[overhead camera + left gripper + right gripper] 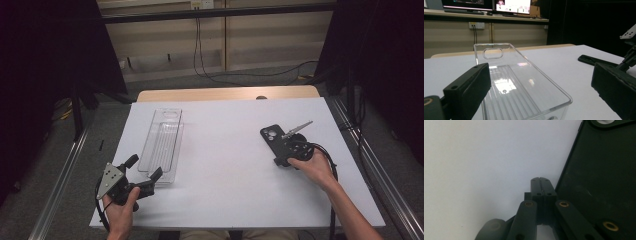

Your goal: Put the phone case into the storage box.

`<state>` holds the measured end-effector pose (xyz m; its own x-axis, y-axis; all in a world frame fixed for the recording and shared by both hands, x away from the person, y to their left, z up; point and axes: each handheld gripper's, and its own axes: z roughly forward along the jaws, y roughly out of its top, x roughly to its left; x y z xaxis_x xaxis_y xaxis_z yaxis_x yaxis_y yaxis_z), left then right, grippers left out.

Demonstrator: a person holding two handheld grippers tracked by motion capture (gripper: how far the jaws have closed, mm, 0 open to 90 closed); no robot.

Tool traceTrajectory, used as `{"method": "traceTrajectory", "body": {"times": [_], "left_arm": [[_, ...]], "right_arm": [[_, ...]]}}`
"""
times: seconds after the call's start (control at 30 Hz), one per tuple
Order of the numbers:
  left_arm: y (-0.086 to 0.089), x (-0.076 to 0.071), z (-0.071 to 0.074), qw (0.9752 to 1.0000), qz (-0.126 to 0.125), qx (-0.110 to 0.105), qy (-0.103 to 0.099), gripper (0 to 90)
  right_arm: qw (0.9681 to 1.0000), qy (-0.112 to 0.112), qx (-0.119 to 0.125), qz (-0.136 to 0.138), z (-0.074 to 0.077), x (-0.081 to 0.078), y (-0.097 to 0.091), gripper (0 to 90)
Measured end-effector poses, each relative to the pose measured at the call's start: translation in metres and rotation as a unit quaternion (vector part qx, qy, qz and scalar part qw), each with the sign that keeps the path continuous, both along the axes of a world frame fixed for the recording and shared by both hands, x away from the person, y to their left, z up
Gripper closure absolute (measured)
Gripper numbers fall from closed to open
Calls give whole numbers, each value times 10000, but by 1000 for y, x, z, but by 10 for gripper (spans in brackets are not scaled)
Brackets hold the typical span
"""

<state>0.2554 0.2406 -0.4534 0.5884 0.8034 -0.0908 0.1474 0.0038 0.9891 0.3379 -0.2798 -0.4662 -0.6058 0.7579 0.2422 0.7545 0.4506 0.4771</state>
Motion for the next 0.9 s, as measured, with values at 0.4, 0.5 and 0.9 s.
{"method": "traceTrajectory", "body": {"times": [0.4,0.5,0.9], "left_arm": [[0,-1,0,10000,29,-37,-19,27],[0,-1,0,10000,31,-27,2,27],[-1,1,0,10000,-2,14,9,27]], "right_arm": [[10000,-29,-27,-75,0,-4,-8,900],[9999,-50,-67,-101,0,-4,-11,900],[9996,-144,-206,-132,1,-5,-19,900]]}}
